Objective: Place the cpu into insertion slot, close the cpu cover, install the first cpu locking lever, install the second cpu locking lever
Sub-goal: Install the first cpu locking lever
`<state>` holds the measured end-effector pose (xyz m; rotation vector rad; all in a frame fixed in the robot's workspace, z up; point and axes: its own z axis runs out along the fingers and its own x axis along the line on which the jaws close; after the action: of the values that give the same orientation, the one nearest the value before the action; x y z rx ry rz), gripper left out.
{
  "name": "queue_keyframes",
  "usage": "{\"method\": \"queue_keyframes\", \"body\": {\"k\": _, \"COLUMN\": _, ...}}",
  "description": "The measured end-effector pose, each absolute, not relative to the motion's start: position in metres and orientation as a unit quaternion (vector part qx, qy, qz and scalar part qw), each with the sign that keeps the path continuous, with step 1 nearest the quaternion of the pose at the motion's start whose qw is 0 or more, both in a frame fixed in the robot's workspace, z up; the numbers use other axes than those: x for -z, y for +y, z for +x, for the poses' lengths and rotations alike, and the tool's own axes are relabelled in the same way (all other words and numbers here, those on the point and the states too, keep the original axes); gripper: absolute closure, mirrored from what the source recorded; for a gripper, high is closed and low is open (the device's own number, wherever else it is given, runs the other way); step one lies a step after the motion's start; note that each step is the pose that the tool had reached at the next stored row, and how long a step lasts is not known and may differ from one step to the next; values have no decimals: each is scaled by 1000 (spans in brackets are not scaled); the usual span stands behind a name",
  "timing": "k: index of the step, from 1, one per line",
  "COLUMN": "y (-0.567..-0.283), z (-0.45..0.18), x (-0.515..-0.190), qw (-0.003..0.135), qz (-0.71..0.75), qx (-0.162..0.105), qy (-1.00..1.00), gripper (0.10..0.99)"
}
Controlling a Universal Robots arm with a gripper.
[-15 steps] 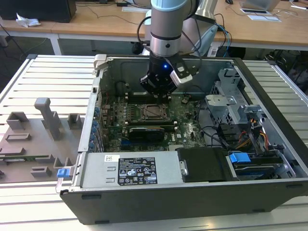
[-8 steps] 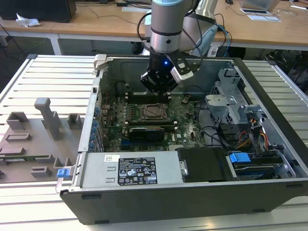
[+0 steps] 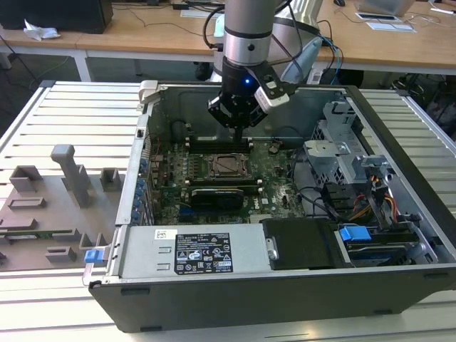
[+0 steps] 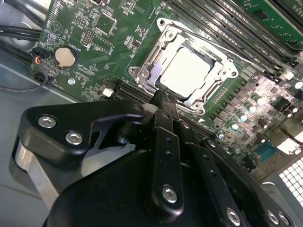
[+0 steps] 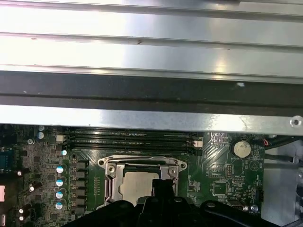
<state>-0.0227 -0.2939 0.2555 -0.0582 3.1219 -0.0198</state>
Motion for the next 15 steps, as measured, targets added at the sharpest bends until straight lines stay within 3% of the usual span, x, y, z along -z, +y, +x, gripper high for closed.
{"method": "queue_keyframes", "body": {"k": 15, "y": -316, "z": -24, "x": -256, "qw": 9, "qz": -19, "qx": 6, "qy": 1000, "gripper": 980}}
